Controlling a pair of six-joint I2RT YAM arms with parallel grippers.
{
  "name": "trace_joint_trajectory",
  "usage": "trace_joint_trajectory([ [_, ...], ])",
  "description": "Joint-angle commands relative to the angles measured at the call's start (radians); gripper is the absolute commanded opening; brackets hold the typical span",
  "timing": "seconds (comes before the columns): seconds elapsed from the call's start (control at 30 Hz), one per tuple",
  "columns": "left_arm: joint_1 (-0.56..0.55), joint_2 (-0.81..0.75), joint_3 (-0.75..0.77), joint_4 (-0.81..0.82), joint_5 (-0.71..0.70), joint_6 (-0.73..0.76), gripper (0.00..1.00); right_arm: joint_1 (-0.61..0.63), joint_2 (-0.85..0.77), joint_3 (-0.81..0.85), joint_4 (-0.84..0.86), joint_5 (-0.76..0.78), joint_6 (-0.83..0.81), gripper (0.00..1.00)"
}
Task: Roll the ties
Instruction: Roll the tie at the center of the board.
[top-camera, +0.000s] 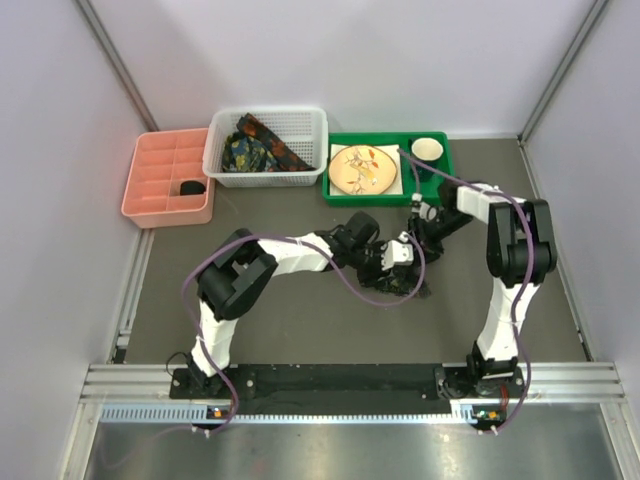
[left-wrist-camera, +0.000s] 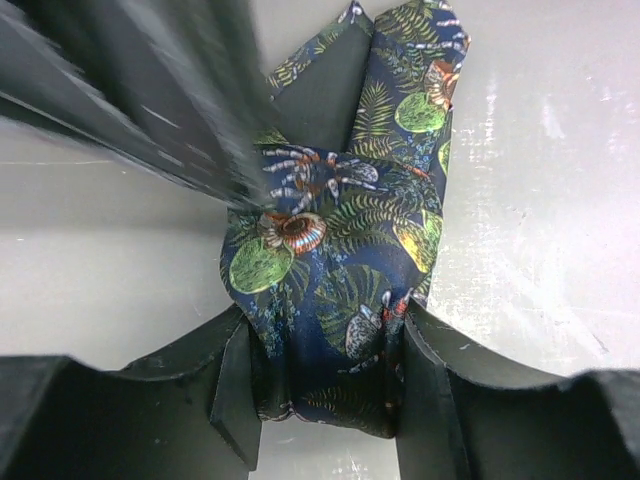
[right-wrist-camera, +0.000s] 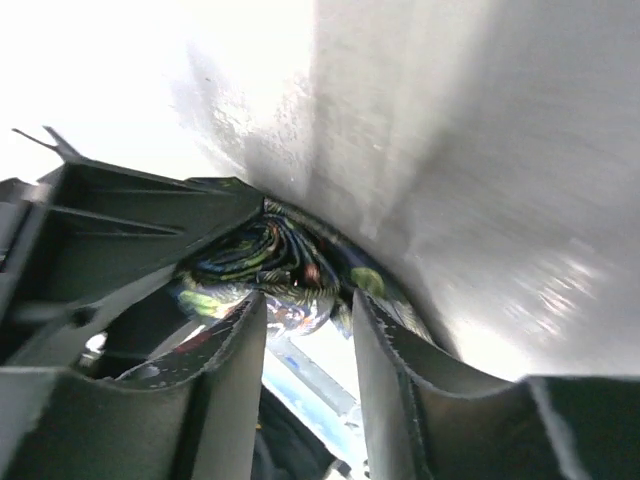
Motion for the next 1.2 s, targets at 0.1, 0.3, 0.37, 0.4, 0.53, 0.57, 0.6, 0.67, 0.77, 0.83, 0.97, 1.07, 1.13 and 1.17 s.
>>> trace_joint_trajectory([
  [0.1,-0.045,0.021,0.042,-0.293,-0.237,0.083,0.38,-0.024,-0.064,0.006,-0.077,-0.209,-0.014,0.47],
  [0.3,-0.064,0.063,0.112,-0.328,-0.270,0.085,0.49,0.048,-0.034,-0.027,-0.053,-0.140,-0.035,0.49],
  [0.37,-0.064,0.069,0.118,-0.330,-0.268,0.085,0.52,0.051,-0.018,-0.037,-0.036,-0.108,-0.043,0.45],
  [0.4,-0.064,0.072,0.120,-0.331,-0.265,0.085,0.54,0.051,0.000,-0.040,-0.030,-0.074,-0.048,0.38],
  [0.53,-0.062,0.070,0.115,-0.321,-0.237,0.075,0.67,0.047,0.028,-0.052,-0.004,0.018,-0.071,0.00],
  [0.57,-0.062,0.064,0.103,-0.298,-0.227,0.060,0.70,0.042,0.026,-0.058,0.005,0.033,-0.071,0.00],
  [0.6,-0.053,0.052,0.100,-0.287,-0.207,0.056,0.73,0.039,0.025,-0.066,0.018,0.055,-0.072,0.00],
  [0.67,-0.038,0.032,0.070,-0.237,-0.132,0.023,0.82,0.030,0.023,-0.070,0.042,0.072,-0.078,0.00],
  [0.77,-0.006,0.000,0.027,-0.128,-0.019,-0.003,0.88,0.022,0.032,-0.066,0.059,0.092,-0.092,0.00],
  [0.83,0.008,-0.016,0.008,-0.051,0.031,-0.009,0.89,0.022,0.032,-0.064,0.071,0.110,-0.100,0.00],
  [0.97,0.011,-0.029,-0.030,0.081,0.128,-0.062,0.90,0.021,0.034,-0.057,0.088,0.132,-0.092,0.00],
  [1.07,0.011,-0.020,-0.030,0.156,0.164,-0.133,0.88,0.022,0.026,-0.055,0.093,0.142,-0.085,0.00],
  [1.13,0.011,0.006,-0.018,0.170,0.169,-0.158,0.82,0.022,0.020,-0.057,0.094,0.152,-0.083,0.00],
  [1.17,0.011,0.015,-0.001,0.160,0.168,-0.167,0.79,0.021,0.022,-0.055,0.090,0.155,-0.085,0.00],
])
